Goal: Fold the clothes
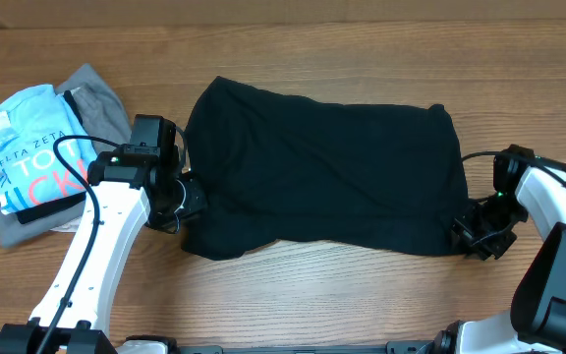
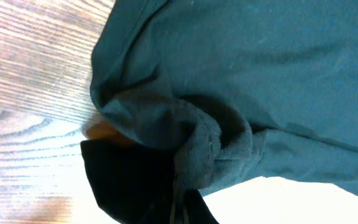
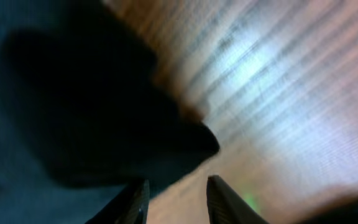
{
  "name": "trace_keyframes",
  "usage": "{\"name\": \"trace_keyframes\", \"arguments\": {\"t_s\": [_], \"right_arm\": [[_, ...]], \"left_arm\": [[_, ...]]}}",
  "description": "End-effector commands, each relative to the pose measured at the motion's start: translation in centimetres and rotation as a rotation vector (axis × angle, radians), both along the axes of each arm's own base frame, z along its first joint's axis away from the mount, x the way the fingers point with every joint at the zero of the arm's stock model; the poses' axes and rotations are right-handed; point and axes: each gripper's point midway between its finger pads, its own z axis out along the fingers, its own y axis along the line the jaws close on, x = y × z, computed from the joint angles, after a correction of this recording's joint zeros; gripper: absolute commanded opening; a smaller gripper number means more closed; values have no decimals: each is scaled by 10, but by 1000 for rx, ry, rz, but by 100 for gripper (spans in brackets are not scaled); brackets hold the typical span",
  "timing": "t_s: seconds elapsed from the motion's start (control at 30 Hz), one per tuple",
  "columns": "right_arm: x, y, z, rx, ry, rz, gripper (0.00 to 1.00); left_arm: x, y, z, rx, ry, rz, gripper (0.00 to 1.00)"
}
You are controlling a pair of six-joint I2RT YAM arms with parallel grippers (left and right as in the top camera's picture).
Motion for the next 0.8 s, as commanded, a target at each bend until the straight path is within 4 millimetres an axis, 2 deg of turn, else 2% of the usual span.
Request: {"name": "trace_keyframes", "arguments": {"t_s": [0.0, 0.17, 0.33, 0.5, 0.67, 0.77], "right_arm": [[2, 3, -9, 11, -27, -30, 34], [14, 1, -19, 0, -94, -31, 34], [10, 2, -30, -3, -104, -28, 34], [-7, 9, -40, 13, -66, -29, 34], [-13, 10, -36, 19, -35, -31, 40], [-6, 5, -26, 13, -43, -35, 40]], "left_arm": [[1, -1, 0, -8, -12, -26, 4], [2, -1, 0, -9, -15, -26, 4], [2, -1, 0, -9, -16, -26, 4], [3, -1, 0, -9, -17, -26, 4], [3, -1, 0, -9, -18, -26, 4], [3, -1, 0, -9, -18, -26, 4]]}}
